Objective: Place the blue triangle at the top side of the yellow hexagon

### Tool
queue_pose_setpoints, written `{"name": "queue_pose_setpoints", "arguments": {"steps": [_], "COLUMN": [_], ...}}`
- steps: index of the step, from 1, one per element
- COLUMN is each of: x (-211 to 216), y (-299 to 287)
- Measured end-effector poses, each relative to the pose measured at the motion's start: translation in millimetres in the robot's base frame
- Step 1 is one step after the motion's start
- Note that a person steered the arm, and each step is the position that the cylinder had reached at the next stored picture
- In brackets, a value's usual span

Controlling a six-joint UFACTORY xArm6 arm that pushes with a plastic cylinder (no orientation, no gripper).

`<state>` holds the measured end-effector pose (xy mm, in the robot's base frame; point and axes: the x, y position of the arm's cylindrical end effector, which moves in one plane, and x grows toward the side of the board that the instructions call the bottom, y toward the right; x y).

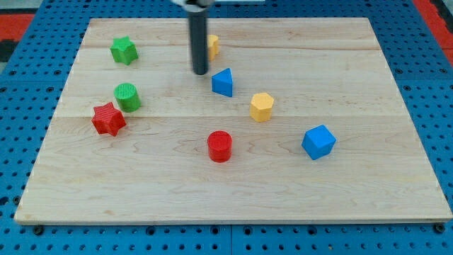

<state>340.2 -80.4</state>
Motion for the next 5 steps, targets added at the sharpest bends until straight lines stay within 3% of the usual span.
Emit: {"name": "queue_pose_setpoints", "arguments": {"steps": [1,2,3,4,5], "x": [68,47,13,18,9], "y": [29,69,62,28,60]}}
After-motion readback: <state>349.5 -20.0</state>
